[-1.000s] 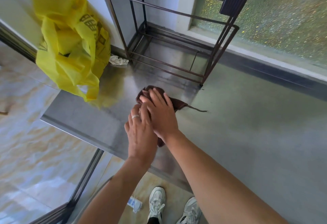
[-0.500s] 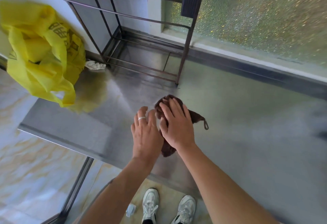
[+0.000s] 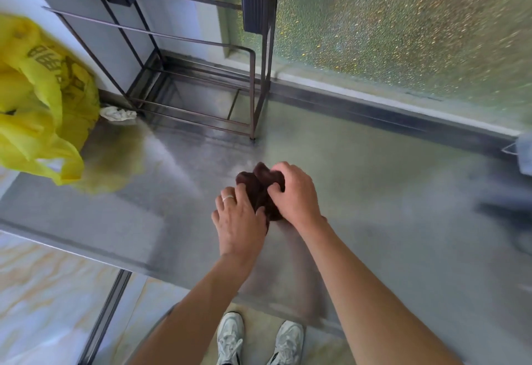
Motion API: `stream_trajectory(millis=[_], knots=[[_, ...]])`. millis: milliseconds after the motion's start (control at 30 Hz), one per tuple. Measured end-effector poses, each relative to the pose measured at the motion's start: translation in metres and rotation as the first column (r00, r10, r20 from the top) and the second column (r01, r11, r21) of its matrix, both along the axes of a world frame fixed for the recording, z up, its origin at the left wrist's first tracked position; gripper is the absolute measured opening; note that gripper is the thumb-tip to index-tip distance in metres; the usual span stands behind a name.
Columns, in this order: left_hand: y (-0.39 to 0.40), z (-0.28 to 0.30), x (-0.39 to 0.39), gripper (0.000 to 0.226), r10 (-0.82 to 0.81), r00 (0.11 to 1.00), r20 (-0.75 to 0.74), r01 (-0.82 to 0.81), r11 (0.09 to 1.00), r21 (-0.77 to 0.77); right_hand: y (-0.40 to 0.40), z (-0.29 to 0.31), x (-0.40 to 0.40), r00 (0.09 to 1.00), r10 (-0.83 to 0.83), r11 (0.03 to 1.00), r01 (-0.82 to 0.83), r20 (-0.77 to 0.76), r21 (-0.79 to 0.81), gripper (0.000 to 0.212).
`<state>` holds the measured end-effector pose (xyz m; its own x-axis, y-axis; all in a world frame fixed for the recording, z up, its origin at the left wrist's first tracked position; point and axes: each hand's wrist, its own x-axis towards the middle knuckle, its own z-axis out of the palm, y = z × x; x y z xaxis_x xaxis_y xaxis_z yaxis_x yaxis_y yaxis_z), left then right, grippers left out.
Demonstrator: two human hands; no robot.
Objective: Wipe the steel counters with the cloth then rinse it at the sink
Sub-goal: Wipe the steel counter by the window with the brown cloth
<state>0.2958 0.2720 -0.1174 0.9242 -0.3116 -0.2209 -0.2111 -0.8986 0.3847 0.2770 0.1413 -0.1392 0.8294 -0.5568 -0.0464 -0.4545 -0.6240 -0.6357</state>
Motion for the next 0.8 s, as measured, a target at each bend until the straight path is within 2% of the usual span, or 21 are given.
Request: stream_trajectory(millis=[100, 167, 233, 300, 367, 400, 433, 467, 500, 533, 600, 633, 700, 767, 800], knots=[[0.0, 0.002, 0.001, 0.073, 0.03, 0.999, -0.028, -0.032, 0.996, -0.08, -0.001, 0.017, 0.008, 0.98, -0.185, 0.923, 0.199, -0.073, 0.331, 0.013], [0.0, 0.006, 0.001, 0.091, 0.009, 1.0, -0.024, -0.013, 0.99, -0.139, 0.0, 0.025, 0.014, 0.979, -0.192, 0.869, 0.204, -0.071, 0.451, 0.021], [-0.001, 0.009, 0.003, 0.095, -0.016, 1.0, -0.015, 0.012, 0.977, -0.211, 0.003, 0.034, 0.023, 0.977, -0.21, 0.792, 0.186, -0.027, 0.582, 0.027], [-0.002, 0.016, 0.007, 0.081, 0.0, 1.0, -0.009, -0.003, 0.921, -0.389, 0.007, 0.048, 0.032, 0.95, -0.309, 0.623, 0.171, 0.04, 0.763, 0.024], [-0.001, 0.028, 0.012, 0.061, 0.029, 0.999, -0.028, -0.04, 0.81, -0.585, 0.007, 0.061, 0.04, 0.902, -0.42, 0.393, 0.085, 0.096, 0.916, 0.021], [-0.001, 0.034, 0.013, 0.055, 0.039, 0.998, -0.058, -0.067, 0.762, -0.644, 0.006, 0.066, 0.043, 0.881, -0.461, 0.301, 0.041, 0.108, 0.953, 0.024], [-0.003, 0.039, 0.016, 0.05, 0.056, 0.992, -0.116, -0.12, 0.729, -0.673, 0.004, 0.07, 0.046, 0.867, -0.485, 0.253, 0.012, 0.116, 0.968, 0.028], [-0.005, 0.04, 0.019, 0.047, 0.082, 0.977, -0.197, -0.197, 0.706, -0.68, 0.003, 0.072, 0.048, 0.862, -0.491, 0.284, 0.025, 0.123, 0.958, 0.031], [-0.007, 0.038, 0.021, 0.044, 0.131, 0.952, -0.277, -0.285, 0.708, -0.646, 0.003, 0.072, 0.051, 0.873, -0.471, 0.393, 0.078, 0.128, 0.916, 0.031], [-0.009, 0.033, 0.024, 0.044, 0.208, 0.918, -0.337, -0.374, 0.734, -0.566, 0.002, 0.067, 0.052, 0.905, -0.413, 0.552, 0.154, 0.108, 0.82, 0.029], [-0.005, 0.022, 0.029, 0.056, 0.403, 0.837, -0.37, -0.524, 0.786, -0.328, 0.003, 0.048, 0.051, 0.964, -0.263, 0.839, 0.251, -0.044, 0.483, 0.022], [-0.002, 0.02, 0.03, 0.062, 0.469, 0.814, -0.343, -0.562, 0.784, -0.263, 0.005, 0.037, 0.048, 0.967, -0.215, 0.907, 0.251, -0.141, 0.337, 0.019], [0.005, 0.02, 0.028, 0.067, 0.467, 0.846, -0.255, -0.529, 0.79, -0.31, 0.012, 0.017, 0.042, 0.968, -0.158, 0.955, 0.2, -0.197, 0.22, 0.02], [0.009, 0.019, 0.026, 0.063, 0.335, 0.928, -0.161, -0.371, 0.856, -0.361, 0.023, 0.005, 0.038, 0.984, -0.099, 0.972, 0.127, -0.146, 0.196, 0.03], [0.011, 0.017, 0.026, 0.057, 0.256, 0.959, -0.122, -0.282, 0.901, -0.33, 0.03, 0.002, 0.036, 0.994, -0.047, 0.987, 0.062, -0.103, 0.149, 0.037]])
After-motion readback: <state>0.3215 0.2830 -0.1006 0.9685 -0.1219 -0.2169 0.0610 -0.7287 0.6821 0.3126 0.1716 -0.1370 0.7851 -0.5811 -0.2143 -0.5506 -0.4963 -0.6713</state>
